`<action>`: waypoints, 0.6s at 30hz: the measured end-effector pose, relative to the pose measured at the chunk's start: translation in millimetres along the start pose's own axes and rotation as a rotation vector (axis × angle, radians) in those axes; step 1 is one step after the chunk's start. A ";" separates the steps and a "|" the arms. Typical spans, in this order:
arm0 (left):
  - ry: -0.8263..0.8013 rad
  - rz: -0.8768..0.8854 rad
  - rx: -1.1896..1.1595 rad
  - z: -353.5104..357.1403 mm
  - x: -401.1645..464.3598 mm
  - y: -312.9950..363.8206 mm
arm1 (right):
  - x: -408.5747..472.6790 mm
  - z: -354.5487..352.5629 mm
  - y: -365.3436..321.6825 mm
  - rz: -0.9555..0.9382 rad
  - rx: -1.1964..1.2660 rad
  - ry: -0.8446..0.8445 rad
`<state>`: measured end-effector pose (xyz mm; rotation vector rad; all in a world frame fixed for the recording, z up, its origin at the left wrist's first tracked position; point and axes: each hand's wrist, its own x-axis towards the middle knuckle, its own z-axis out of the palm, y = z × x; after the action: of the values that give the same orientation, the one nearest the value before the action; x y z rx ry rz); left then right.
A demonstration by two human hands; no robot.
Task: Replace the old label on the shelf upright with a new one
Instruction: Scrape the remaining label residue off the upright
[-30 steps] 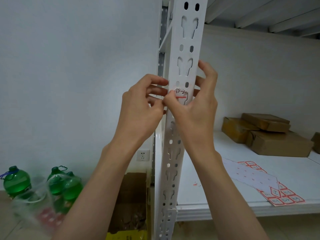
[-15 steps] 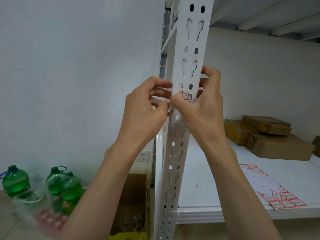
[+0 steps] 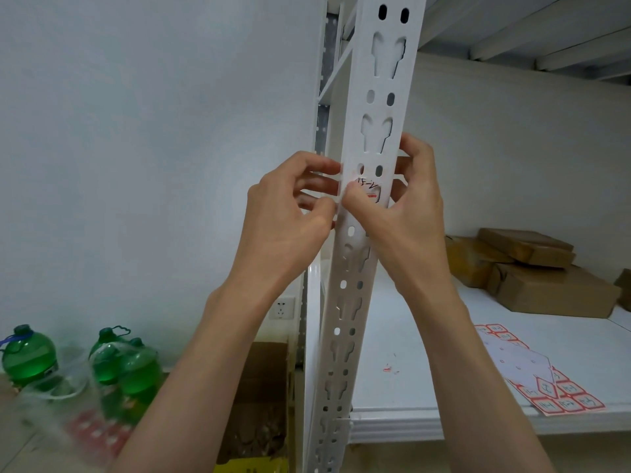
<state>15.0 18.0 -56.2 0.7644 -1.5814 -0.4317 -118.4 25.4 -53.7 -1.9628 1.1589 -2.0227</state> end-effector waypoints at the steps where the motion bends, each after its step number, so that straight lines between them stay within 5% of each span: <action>1: 0.002 0.000 -0.004 -0.2 0.1 -0.1 | 0.3 0.3 -0.6 -0.001 -0.005 0.001; 18: 0.016 -0.006 -0.015 0.4 1.1 -3.1 | 0.5 5.1 -10.2 -0.005 -0.073 -0.001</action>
<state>15.3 15.0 -57.6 0.7603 -1.5597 -0.4404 -109.6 30.1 -48.1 -2.0006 1.2457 -2.0090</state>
